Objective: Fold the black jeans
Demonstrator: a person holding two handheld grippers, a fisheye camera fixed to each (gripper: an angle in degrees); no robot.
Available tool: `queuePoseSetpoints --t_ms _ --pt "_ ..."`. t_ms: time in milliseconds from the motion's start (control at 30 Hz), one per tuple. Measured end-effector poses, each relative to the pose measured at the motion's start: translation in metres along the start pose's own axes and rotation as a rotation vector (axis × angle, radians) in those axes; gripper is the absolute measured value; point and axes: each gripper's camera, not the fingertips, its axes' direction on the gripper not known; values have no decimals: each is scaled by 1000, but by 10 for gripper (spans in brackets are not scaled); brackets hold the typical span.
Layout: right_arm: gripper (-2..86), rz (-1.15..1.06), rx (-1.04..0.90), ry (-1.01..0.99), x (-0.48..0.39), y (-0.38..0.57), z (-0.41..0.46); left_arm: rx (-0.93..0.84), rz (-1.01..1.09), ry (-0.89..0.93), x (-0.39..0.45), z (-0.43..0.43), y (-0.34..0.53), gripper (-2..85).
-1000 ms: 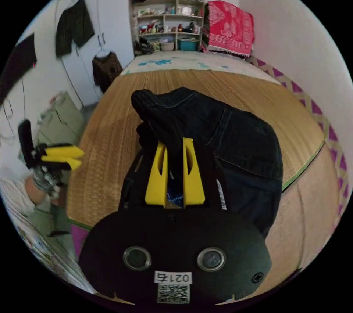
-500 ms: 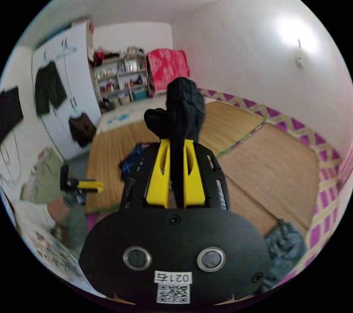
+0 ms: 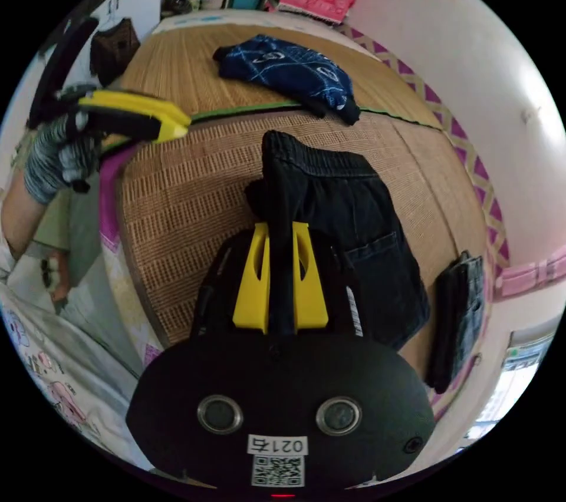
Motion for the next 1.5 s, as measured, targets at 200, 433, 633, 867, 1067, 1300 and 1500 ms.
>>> queuePoseSetpoints --t_ms 200,433,633,867,1067,1300,1500 --pt "131 76 113 -95 4 27 -12 -11 -71 44 5 34 -3 67" --pt "145 105 43 76 -2 6 32 -38 -100 27 20 65 -10 74" --pt "31 276 211 -138 69 62 -10 -47 -99 17 35 84 -23 67" --pt "11 603 574 -24 175 299 -160 -12 -31 -104 82 124 -55 -1" --pt "8 1037 646 104 211 555 -201 -91 9 -77 93 172 -97 76" --pt "8 1372 450 -132 231 733 -87 -259 -87 107 76 232 -121 108" --pt "7 1373 516 -200 252 763 -93 -314 -18 57 106 257 -128 74"
